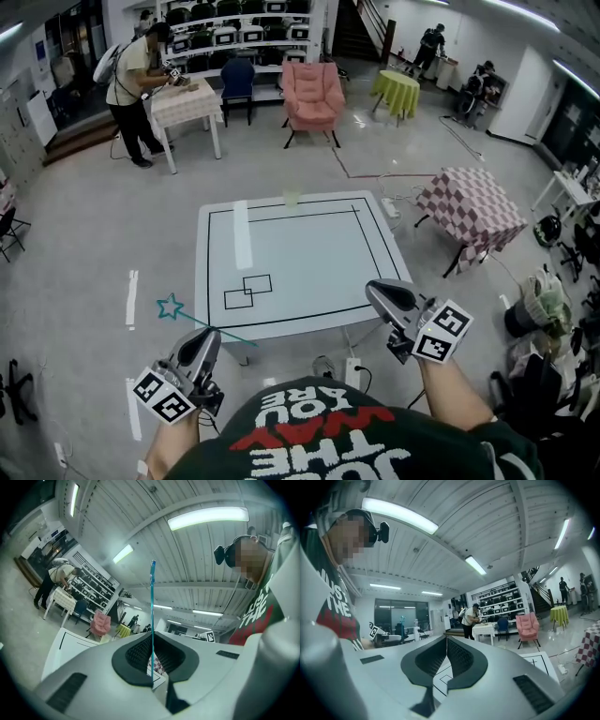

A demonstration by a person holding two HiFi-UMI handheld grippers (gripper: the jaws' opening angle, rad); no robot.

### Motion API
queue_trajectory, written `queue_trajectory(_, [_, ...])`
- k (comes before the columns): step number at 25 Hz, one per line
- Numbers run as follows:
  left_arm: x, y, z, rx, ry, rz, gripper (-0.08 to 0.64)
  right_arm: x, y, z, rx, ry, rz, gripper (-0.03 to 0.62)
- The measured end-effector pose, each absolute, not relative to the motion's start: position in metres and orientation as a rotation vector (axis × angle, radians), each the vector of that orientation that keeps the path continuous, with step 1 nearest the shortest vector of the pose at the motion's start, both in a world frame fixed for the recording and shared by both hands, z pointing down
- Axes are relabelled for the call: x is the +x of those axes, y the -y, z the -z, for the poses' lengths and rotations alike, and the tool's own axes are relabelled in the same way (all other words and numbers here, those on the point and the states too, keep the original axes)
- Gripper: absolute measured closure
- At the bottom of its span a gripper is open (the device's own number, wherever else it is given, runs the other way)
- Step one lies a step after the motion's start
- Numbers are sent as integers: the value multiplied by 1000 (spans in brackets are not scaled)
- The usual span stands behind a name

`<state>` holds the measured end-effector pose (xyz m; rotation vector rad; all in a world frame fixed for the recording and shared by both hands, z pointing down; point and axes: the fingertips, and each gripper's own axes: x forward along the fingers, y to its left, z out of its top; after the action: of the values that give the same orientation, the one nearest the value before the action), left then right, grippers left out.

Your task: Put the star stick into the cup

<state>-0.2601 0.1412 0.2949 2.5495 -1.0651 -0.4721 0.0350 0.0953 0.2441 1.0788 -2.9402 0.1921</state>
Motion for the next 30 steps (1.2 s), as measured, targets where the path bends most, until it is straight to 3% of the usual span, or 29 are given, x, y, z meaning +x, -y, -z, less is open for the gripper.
queue_trajectory(15, [-162, 119, -325, 2376, 1303, 488, 541, 126, 193, -305, 809, 3010, -305, 558])
queue_trajectory(30, [-180, 260, -352, 2422, 1205, 364, 541, 81, 301, -367, 841, 2919, -379, 558])
